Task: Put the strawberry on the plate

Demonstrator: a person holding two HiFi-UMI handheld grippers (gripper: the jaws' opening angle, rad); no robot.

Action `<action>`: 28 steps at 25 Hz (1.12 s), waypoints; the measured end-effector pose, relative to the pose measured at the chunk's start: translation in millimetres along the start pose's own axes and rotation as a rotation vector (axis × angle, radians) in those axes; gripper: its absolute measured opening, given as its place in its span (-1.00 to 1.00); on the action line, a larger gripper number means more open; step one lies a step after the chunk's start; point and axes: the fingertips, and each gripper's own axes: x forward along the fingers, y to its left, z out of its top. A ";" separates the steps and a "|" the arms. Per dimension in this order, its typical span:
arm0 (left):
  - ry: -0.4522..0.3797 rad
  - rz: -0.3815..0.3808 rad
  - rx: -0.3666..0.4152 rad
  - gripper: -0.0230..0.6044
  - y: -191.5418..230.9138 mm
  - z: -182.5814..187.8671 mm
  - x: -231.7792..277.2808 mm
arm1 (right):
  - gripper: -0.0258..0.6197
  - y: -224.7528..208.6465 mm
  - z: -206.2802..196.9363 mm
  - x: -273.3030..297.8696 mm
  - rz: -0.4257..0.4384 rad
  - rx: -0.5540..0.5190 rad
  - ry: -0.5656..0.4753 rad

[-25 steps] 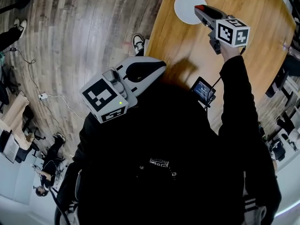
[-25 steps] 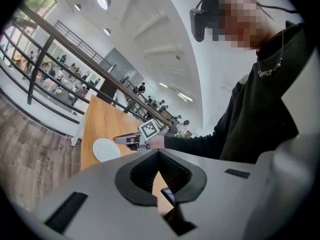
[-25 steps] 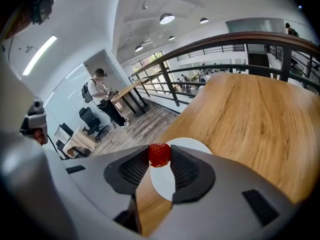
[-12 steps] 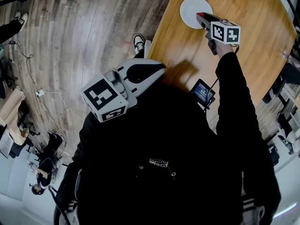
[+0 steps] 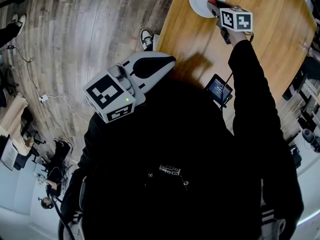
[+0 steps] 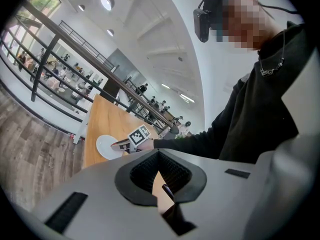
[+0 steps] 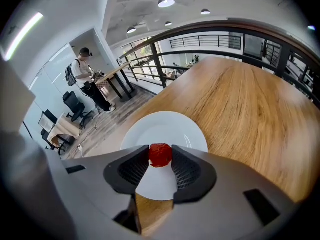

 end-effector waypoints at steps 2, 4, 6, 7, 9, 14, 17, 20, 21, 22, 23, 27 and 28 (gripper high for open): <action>0.001 -0.002 0.001 -0.93 -0.7 0.0 -0.6 | -0.48 0.6 0.7 0.3 -0.012 -0.021 -0.007; 0.002 -0.001 0.012 -0.93 -1.8 -2.5 -0.5 | -0.40 1.7 4.8 -1.6 -0.019 -0.039 -0.026; 0.010 0.002 0.016 -0.93 -6.6 -9.2 -1.0 | -0.34 4.6 5.5 -4.7 -0.019 -0.044 -0.046; 0.015 0.001 0.016 -0.93 -9.4 -12.0 -1.3 | -0.32 6.6 4.2 -5.5 -0.013 -0.044 -0.053; 0.020 -0.001 0.024 -0.93 -12.0 -12.3 -1.3 | -0.28 9.8 6.1 -4.0 0.006 -0.046 -0.067; 0.019 0.017 0.083 -0.93 -16.4 -21.9 11.3 | -0.27 11.0 6.3 -18.7 0.029 -0.050 -0.136; 0.033 0.016 0.119 -0.93 -23.8 -36.9 18.5 | -0.27 9.8 -3.9 -35.7 0.042 -0.070 -0.175; 0.051 0.009 0.154 -0.93 -37.4 -41.5 26.3 | -0.28 10.7 -14.2 -66.0 0.052 -0.092 -0.206; 0.053 0.005 0.165 -0.93 -40.1 -41.0 28.7 | -0.28 9.4 -17.0 -76.0 0.050 -0.094 -0.216; 0.054 0.002 0.176 -0.93 -42.2 -42.1 31.1 | -0.28 8.0 -20.8 -85.1 0.049 -0.091 -0.228; 0.055 0.000 0.185 -0.93 -44.4 -45.6 33.9 | -0.28 7.0 -26.4 -93.4 0.053 -0.083 -0.244; 0.070 -0.008 0.225 -0.93 -50.3 -54.8 48.5 | -0.55 9.5 -39.9 -127.2 0.108 -0.059 -0.320; 0.076 -0.014 0.238 -0.93 -50.8 -53.3 51.9 | -0.66 12.8 -39.4 -136.4 0.127 -0.064 -0.339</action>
